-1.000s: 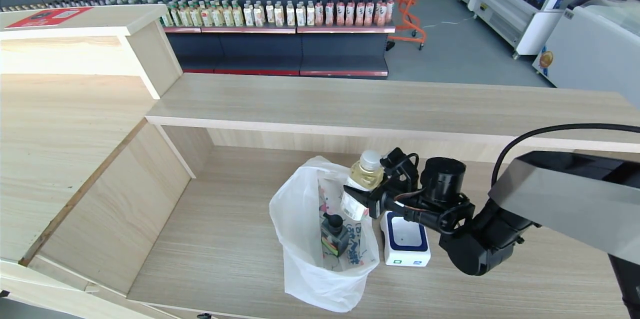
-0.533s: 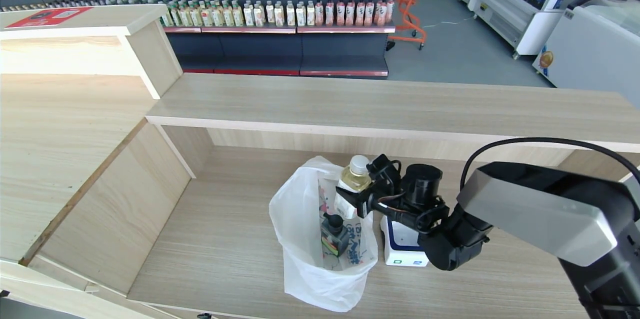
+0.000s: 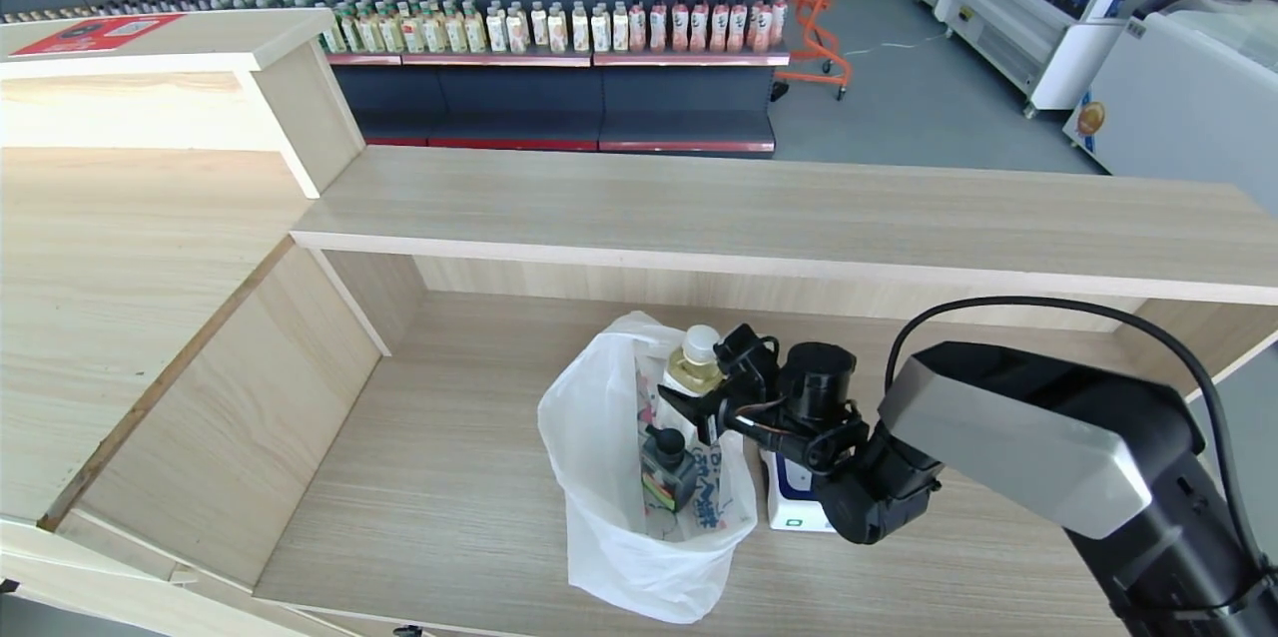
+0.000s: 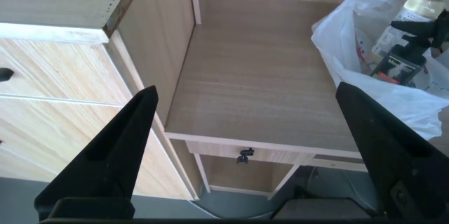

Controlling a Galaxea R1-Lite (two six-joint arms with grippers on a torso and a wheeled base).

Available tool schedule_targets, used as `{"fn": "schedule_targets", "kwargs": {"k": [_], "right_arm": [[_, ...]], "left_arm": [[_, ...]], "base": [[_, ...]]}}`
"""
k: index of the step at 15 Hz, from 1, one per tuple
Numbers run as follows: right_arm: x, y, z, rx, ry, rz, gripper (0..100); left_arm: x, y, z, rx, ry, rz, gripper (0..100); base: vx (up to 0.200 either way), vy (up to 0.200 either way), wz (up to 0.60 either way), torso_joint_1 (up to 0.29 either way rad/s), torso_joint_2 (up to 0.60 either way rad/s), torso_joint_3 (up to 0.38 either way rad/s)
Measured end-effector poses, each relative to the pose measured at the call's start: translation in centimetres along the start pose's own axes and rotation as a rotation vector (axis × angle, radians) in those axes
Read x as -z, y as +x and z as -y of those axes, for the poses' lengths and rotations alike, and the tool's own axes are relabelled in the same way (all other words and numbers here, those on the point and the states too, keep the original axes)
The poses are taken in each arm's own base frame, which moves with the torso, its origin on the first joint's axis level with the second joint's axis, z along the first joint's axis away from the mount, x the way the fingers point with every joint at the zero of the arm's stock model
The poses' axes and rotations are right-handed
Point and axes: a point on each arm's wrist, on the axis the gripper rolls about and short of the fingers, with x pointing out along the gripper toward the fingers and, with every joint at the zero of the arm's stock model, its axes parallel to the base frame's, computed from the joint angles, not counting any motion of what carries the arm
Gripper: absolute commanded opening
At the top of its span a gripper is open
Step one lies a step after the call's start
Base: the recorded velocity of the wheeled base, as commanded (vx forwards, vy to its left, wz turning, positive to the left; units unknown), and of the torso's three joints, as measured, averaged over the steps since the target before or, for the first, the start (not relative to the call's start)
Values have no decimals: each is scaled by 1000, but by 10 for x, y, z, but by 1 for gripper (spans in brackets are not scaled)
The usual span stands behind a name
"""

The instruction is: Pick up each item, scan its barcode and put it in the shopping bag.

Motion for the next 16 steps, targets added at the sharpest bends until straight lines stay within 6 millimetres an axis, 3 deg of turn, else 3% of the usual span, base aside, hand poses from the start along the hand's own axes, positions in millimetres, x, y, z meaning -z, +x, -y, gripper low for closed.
{"fn": "schedule_targets", "kwargs": {"k": [1, 2, 6, 10, 13, 16], "right_arm": [[2, 0, -1, -1, -14, -7, 0], [4, 0, -1, -2, -18, -8, 100], [-2, -6, -2, -6, 44, -17, 100], [-41, -37, -7, -8, 248, -57, 100], [-85, -83, -10, 5, 358, -140, 100], [-144, -148, -19, 32, 415, -157, 100]], "left_arm": [[0, 0, 0, 0, 0, 0, 100], [0, 0, 0, 0, 0, 0, 100], [0, 0, 0, 0, 0, 0, 100], [0, 0, 0, 0, 0, 0, 100], [0, 0, 0, 0, 0, 0, 100], [0, 0, 0, 0, 0, 0, 100]], "base": [[0, 0, 0, 0, 0, 0], [0, 0, 0, 0, 0, 0], [0, 0, 0, 0, 0, 0], [0, 0, 0, 0, 0, 0], [0, 0, 0, 0, 0, 0], [0, 0, 0, 0, 0, 0]]}}
